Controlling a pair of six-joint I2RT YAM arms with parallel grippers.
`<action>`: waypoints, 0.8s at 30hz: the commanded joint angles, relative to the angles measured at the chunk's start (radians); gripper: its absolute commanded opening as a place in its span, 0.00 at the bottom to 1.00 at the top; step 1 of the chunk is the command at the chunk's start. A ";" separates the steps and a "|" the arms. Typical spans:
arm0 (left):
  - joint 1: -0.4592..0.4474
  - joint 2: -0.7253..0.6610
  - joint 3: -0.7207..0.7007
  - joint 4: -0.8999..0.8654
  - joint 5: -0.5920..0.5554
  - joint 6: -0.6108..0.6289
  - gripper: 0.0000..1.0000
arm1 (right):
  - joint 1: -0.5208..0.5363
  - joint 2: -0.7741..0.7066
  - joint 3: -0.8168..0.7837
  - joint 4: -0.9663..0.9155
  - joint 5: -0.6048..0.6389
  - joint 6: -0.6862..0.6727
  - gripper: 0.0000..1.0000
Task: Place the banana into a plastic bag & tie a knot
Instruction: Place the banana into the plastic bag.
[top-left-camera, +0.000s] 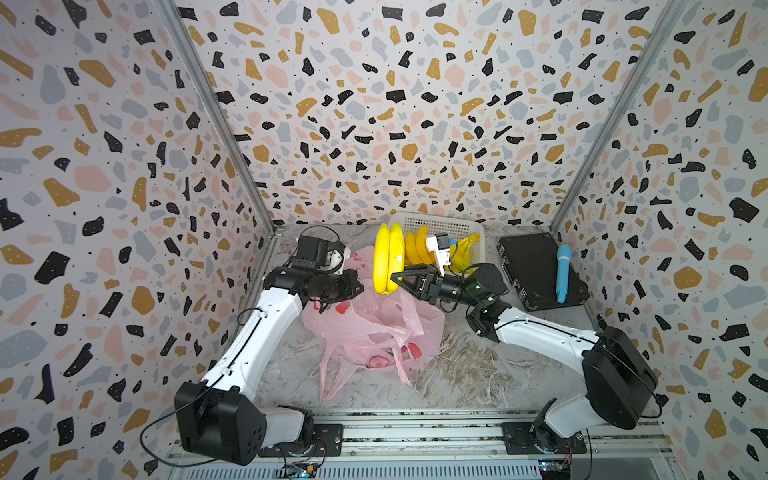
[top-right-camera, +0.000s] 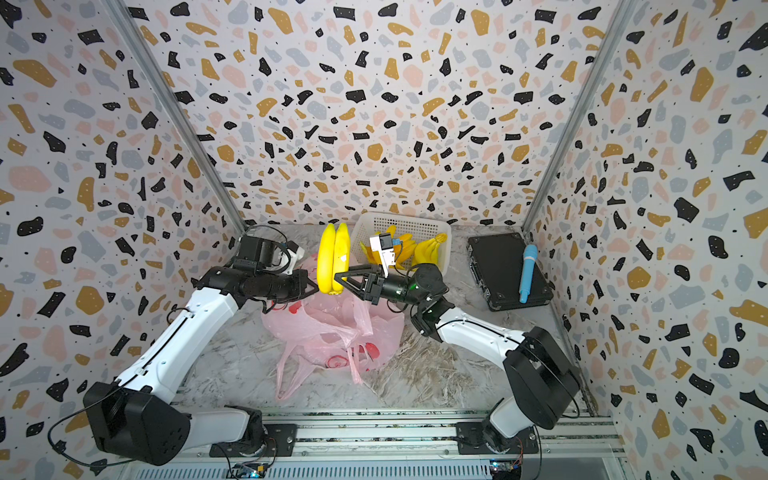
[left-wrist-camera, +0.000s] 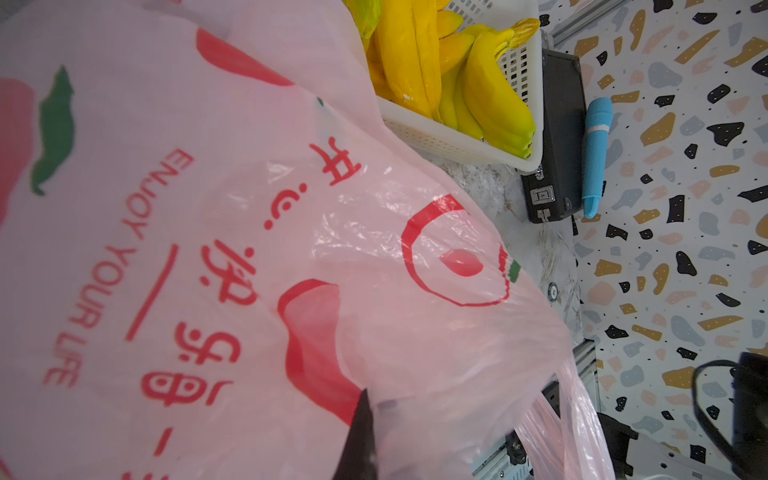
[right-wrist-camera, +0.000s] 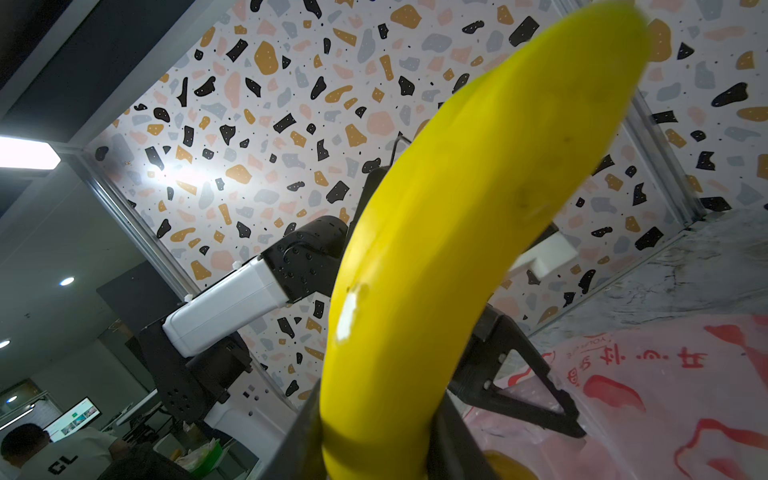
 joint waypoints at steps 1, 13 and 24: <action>0.008 -0.009 0.041 0.010 0.060 0.020 0.00 | 0.022 0.053 -0.053 0.167 -0.014 -0.072 0.00; 0.014 -0.023 0.038 -0.004 0.152 0.033 0.00 | 0.033 0.156 -0.190 0.206 0.129 -0.453 0.00; 0.016 -0.012 0.070 -0.008 0.172 0.039 0.00 | 0.061 0.120 -0.207 -0.050 0.204 -0.763 0.00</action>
